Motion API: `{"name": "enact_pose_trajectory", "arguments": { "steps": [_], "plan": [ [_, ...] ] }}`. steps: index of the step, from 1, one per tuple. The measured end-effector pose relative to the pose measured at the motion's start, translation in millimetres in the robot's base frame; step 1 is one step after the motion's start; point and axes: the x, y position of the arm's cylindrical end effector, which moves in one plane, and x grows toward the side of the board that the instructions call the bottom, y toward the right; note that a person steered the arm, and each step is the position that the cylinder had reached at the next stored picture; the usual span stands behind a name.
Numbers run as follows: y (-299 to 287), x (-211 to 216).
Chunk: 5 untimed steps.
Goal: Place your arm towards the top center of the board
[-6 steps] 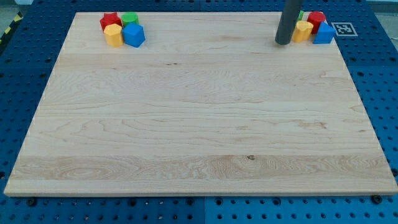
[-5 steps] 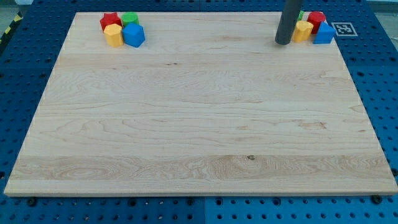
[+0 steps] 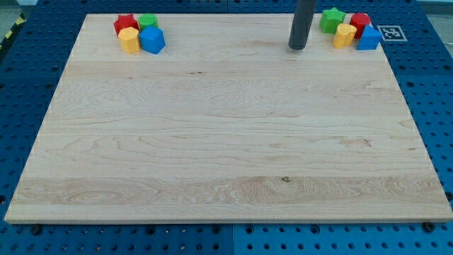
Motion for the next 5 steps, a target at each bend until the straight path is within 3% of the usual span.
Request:
{"name": "enact_pose_trajectory", "arguments": {
  "steps": [2, 5],
  "plan": [
    [-55.3, -52.2],
    [-162.0, -76.2]
  ]
}}
